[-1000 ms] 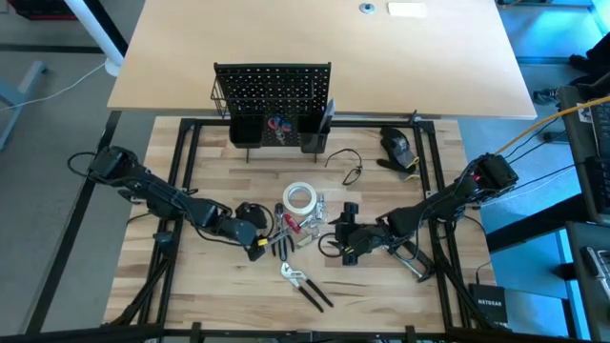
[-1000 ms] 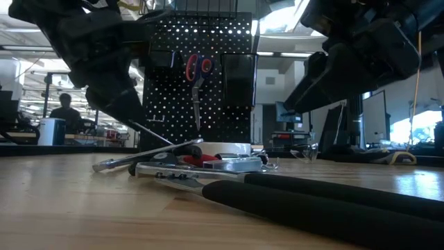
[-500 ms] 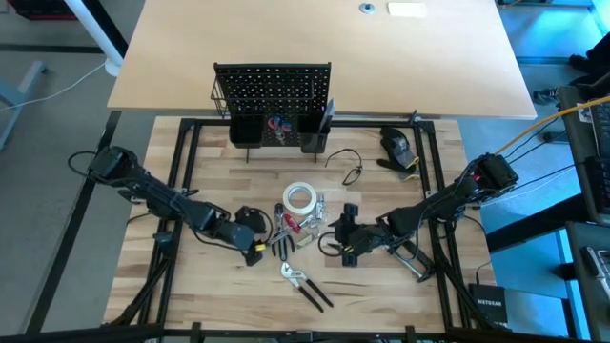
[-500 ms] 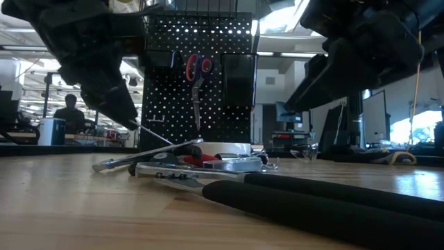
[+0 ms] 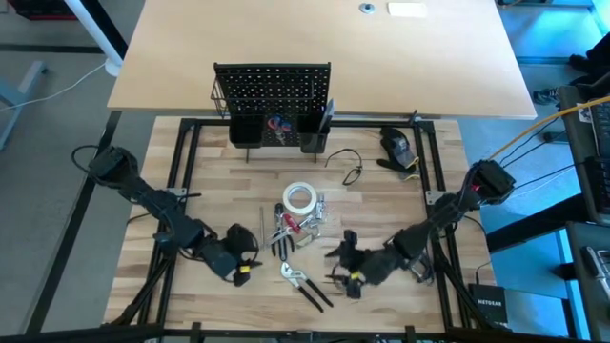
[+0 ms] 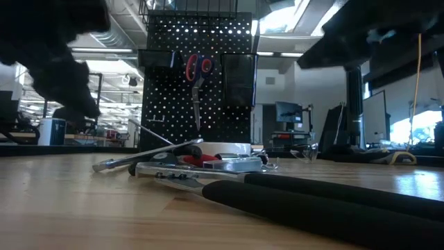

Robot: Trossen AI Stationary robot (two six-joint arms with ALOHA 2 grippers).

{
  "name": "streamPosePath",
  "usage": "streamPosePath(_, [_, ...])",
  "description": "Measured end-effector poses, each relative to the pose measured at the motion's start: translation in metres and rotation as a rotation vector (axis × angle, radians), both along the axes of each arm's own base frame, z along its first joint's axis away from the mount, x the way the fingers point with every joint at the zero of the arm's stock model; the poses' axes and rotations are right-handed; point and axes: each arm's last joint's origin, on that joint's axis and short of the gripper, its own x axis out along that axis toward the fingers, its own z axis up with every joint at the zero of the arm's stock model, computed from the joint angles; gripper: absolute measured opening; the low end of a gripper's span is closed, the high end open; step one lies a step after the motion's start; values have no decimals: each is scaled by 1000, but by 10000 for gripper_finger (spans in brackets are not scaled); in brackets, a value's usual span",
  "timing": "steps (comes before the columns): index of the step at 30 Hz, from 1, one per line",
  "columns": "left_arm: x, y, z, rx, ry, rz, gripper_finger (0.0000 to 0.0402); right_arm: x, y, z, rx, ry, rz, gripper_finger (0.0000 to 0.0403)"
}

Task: Hang tools onto peg board
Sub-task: Put the black slip-joint pliers into the right black bin on the peg board

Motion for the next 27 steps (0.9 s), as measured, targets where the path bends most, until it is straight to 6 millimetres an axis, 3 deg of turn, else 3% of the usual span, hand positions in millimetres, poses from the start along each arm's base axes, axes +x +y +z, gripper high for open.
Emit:
streamPosePath(5, [-3, -15, -3, -11, -52, -17, 210, 14, 31, -5, -26, 94, 2, 266])
streamPosePath(12, [-4, -26, -15, -48, -43, -8, 210, 50, 61, -17, -53, 282, 12, 266])
streamPosePath(20, [-12, -39, -25, -100, -12, 8, 210, 76, 71, -29, -24, 451, -60, 266])
streamPosePath(27, [-13, -40, -26, -118, -11, 20, 210, 75, 71, -39, -16, 501, -92, 266])
